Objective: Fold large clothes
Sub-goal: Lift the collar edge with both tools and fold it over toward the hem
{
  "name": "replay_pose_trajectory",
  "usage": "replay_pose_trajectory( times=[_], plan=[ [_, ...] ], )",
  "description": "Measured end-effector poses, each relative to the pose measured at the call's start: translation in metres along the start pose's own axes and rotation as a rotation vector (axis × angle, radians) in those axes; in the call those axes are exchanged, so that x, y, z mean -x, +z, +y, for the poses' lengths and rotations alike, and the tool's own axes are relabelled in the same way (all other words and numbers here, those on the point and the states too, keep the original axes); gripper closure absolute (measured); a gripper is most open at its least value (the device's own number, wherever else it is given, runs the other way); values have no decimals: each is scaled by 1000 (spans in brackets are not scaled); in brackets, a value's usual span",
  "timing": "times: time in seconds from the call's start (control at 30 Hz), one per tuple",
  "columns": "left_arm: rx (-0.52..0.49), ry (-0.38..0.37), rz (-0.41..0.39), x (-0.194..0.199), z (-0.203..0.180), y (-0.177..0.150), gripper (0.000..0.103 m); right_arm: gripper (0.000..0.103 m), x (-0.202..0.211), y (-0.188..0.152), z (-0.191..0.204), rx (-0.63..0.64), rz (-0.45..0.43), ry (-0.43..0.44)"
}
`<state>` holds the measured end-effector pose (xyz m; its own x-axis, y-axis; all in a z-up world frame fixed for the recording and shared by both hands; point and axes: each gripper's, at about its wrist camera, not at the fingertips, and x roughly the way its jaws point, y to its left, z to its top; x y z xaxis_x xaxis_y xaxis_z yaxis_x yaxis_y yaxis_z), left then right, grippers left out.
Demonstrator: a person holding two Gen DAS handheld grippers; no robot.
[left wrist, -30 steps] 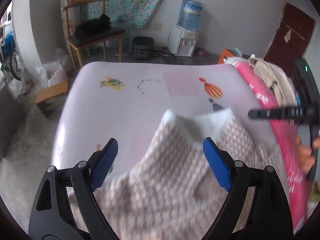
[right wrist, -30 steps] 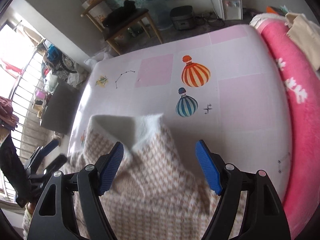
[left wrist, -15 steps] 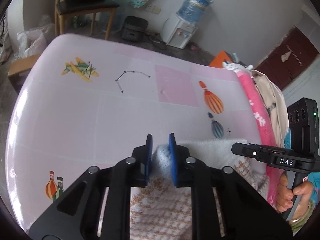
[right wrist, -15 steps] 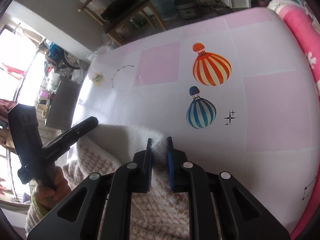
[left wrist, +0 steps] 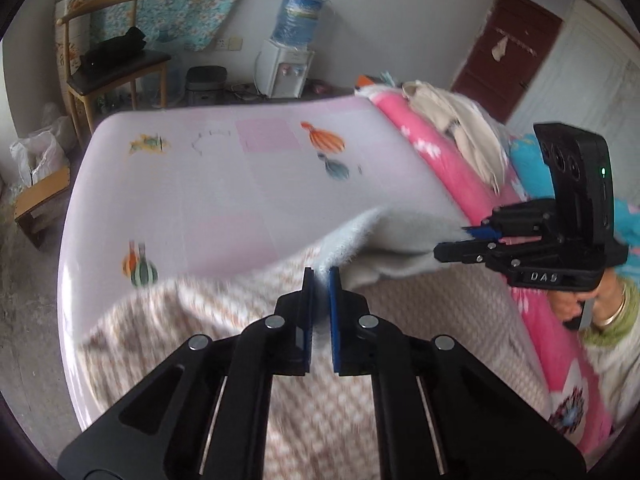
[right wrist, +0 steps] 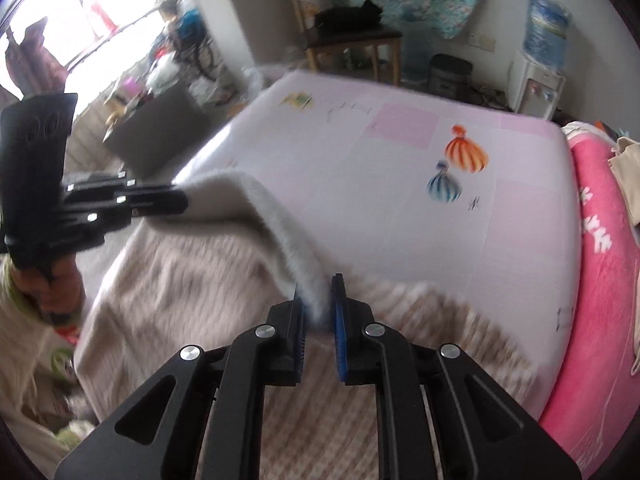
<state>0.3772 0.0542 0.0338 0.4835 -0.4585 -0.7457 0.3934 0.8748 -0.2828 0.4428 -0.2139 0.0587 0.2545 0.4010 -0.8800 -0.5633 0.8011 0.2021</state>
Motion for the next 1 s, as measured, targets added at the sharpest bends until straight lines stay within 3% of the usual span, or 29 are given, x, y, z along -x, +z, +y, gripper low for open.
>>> replay_pose_trajectory(
  times=[0.1,0.2,0.27,0.37,0.53,0.6,0.7,0.8,0.9,1.0],
  plan=[
    [-31,22,39,-6,-3,-31,97,80,16,-12,1,-1,-3,50],
    [-18,9,53,-11,1,-45,97,76,48,4,-4,-73,-126,161],
    [-4,-4,49,-14,3,-49,97,76,49,18,-5,-125,-152,200],
    [12,-14,53,-18,7,-53,97,76,17,30,3,-150,-93,214],
    [34,-57,54,-3,12,-66,94,76,-70,3,11,-113,147,146],
    [28,-83,47,11,15,-70,94,77,-70,-7,13,-79,120,139],
    [15,-88,12,28,19,-63,94,77,-53,-2,23,-6,141,80],
    [27,-67,-30,29,24,-38,93,77,-32,18,29,13,65,85],
    [65,-82,-44,7,24,-13,92,77,-34,43,26,-34,6,118],
    [87,-68,13,-32,24,-2,92,77,-63,44,30,-30,50,131]
  ],
)
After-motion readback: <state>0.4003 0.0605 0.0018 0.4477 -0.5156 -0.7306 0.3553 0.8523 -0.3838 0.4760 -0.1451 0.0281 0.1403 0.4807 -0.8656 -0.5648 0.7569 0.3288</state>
